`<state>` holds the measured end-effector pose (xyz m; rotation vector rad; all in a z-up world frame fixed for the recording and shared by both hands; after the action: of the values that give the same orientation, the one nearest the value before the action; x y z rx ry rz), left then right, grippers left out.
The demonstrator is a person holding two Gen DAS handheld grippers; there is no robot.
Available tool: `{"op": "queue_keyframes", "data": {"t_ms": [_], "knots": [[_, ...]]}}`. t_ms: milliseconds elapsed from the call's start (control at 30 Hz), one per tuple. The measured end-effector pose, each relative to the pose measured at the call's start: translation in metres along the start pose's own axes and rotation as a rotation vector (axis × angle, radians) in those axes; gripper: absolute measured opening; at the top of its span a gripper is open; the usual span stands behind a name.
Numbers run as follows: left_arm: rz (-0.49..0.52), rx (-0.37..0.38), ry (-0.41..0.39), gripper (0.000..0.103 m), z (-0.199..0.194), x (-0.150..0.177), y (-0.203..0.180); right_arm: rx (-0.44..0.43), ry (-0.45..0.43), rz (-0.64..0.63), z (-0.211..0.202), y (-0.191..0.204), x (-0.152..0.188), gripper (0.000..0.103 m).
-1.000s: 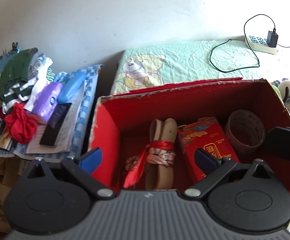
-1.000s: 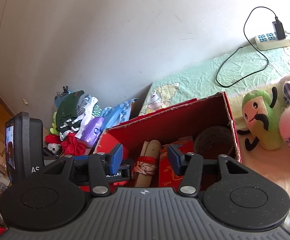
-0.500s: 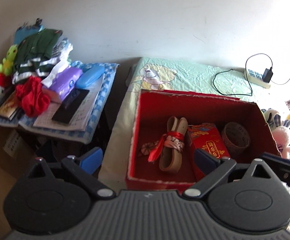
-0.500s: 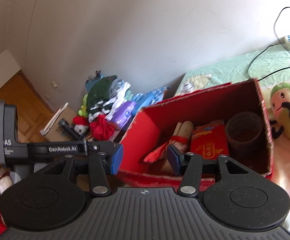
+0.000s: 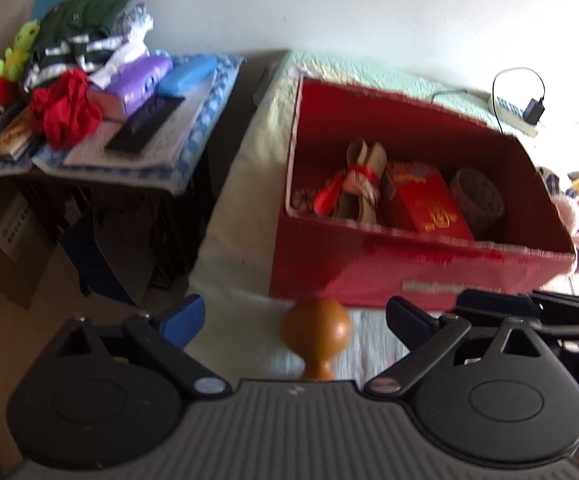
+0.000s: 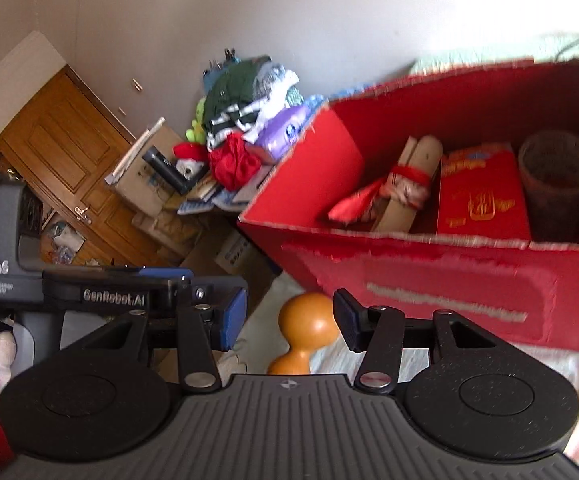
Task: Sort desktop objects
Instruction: 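Withdraw the right tool up out of the red box, then move the open right tool down around the orange wooden gourd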
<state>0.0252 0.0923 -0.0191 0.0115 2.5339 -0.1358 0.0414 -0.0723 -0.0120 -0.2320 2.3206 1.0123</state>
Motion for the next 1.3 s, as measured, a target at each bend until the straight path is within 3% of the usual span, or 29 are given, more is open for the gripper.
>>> {"op": "queue_keyframes", "data": {"t_ms": [200,333,600,800,1067,1300], "knots": [[0.033,0.016,0.076,0.094,0.022,0.026,-0.008,0.0,0.086,0.15,0.017,-0.019,0.012,0.053],[0.033,0.032,0.115,0.084,0.035,0.036,-0.008,-0.006,0.129,0.206,0.027,-0.023,0.019,0.053],[0.002,0.099,0.139,0.083,0.045,0.047,-0.007,-0.019,0.181,0.207,0.043,-0.016,0.027,0.053],[-0.002,0.116,0.155,0.076,0.054,0.049,-0.008,0.008,0.22,0.222,0.054,-0.017,0.03,0.053],[0.007,0.155,0.189,0.06,0.064,0.052,-0.01,0.036,0.268,0.251,0.068,-0.02,0.036,0.051],[-0.01,0.159,0.212,0.059,0.075,0.052,-0.003,0.036,0.292,0.276,0.08,-0.025,0.041,0.048]]}}
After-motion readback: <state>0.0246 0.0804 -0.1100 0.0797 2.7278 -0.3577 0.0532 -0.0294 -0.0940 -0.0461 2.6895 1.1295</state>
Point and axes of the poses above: each gripper's, at about its wrist camera, not at the fingertips, and z roughly the way its jaws point, y to its left, x to its underside, the point moved 6 cm from there along z, roughly the way its jaws point, and after that the axes turned 3 degrees about z, right-handed, at the moved point
